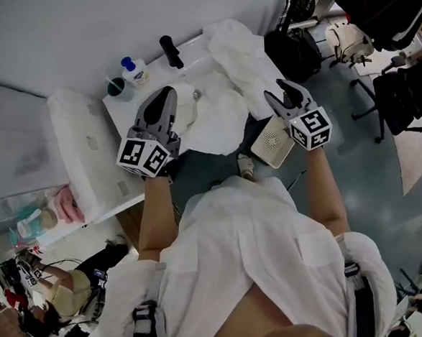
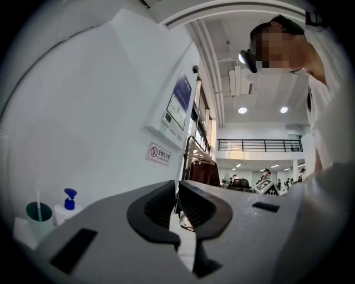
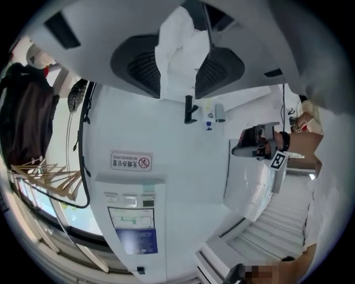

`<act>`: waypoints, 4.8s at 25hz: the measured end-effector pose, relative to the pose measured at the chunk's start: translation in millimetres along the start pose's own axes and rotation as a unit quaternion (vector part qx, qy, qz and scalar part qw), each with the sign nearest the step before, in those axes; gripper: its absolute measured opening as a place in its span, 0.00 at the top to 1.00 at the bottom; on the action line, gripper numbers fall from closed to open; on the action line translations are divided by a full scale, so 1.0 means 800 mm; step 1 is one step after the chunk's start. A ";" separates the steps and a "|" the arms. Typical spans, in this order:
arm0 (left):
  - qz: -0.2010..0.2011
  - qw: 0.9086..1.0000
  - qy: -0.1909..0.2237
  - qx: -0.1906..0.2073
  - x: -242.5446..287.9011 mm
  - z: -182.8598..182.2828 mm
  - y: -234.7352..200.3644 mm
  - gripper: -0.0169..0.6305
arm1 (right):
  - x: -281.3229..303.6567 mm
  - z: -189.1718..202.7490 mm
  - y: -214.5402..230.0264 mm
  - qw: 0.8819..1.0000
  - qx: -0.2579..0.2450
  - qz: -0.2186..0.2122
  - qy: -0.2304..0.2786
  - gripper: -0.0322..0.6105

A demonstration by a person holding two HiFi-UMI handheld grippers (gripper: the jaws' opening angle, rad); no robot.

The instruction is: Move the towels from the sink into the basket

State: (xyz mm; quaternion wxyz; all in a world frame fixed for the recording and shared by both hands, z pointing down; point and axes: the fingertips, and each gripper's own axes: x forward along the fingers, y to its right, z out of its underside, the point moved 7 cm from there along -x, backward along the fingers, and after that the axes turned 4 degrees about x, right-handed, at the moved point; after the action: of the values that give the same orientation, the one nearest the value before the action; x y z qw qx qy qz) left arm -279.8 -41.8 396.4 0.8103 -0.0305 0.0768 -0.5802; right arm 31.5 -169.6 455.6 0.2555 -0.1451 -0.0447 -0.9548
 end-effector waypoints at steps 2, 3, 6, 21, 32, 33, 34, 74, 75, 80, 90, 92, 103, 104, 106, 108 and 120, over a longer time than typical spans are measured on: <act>-0.004 1.000 -0.005 -0.001 0.020 0.009 -0.001 0.93 | 0.020 0.016 0.019 0.999 -0.007 -0.021 -0.032 0.61; -0.006 1.000 -0.008 -0.003 0.028 0.014 -0.002 0.93 | 0.031 0.025 0.027 0.998 -0.013 -0.032 -0.048 0.60; -0.013 1.000 -0.017 -0.009 0.048 0.032 -0.004 0.93 | 0.059 0.049 0.043 0.992 -0.044 -0.069 -0.093 0.56; -0.018 0.998 -0.051 -0.015 0.115 0.079 -0.003 0.93 | 0.153 0.178 0.083 0.914 -0.156 -0.174 -0.331 0.49; -0.023 0.998 -0.064 -0.018 0.136 0.091 -0.007 0.93 | 0.173 0.204 0.083 0.861 -0.251 -0.199 -0.394 0.86; -0.025 0.998 -0.063 -0.017 0.136 0.090 -0.009 0.93 | 0.175 0.194 0.087 0.863 -0.268 -0.192 -0.384 0.86; -0.026 0.998 -0.062 -0.016 0.137 0.090 -0.011 0.93 | 0.178 0.183 0.092 0.865 -0.285 -0.183 -0.371 0.86; -0.101 0.993 -0.059 -0.007 0.115 0.089 -0.054 0.93 | 0.384 0.110 0.153 0.847 -0.373 -0.158 -0.345 0.86; -0.100 0.993 -0.058 -0.006 0.113 0.087 -0.056 0.93 | 0.377 0.106 0.152 0.853 -0.367 -0.154 -0.338 0.86; -0.103 0.994 -0.042 -0.001 0.104 0.073 -0.064 0.93 | 0.344 0.075 0.154 0.886 -0.350 -0.104 -0.284 0.86; -0.077 0.997 -0.012 -0.001 0.089 0.050 -0.060 0.93 | 0.241 0.015 0.145 0.941 -0.293 0.043 -0.164 0.86; -0.071 0.997 -0.005 -0.001 0.087 0.046 -0.058 0.93 | 0.219 -0.002 0.146 0.952 -0.266 0.068 -0.136 0.86; -0.009 1.000 0.013 -0.003 0.065 0.024 -0.036 0.93 | 0.078 -0.056 0.104 0.967 -0.190 0.169 -0.015 0.86; -0.002 1.000 0.015 -0.003 0.061 0.022 -0.031 0.93 | 0.063 -0.057 0.097 0.966 -0.186 0.179 -0.010 0.86; 0.012 1.000 0.018 0.000 0.057 0.017 -0.024 0.93 | 0.036 -0.062 0.086 0.964 -0.179 0.198 0.000 0.86; 0.029 0.999 0.019 -0.001 0.052 0.013 -0.015 0.93 | 0.008 -0.064 0.073 0.961 -0.173 0.217 0.006 0.86; 0.130 0.991 0.008 -0.015 0.054 0.021 0.072 0.93 | -0.144 -0.021 0.018 0.945 -0.103 0.312 0.001 0.86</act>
State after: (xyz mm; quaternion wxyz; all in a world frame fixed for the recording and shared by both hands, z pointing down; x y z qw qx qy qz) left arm -209.7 -64.9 400.9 0.8775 -0.0284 0.0951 -0.4691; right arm 129.7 -130.4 405.3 0.5242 -0.1766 0.1012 -0.8269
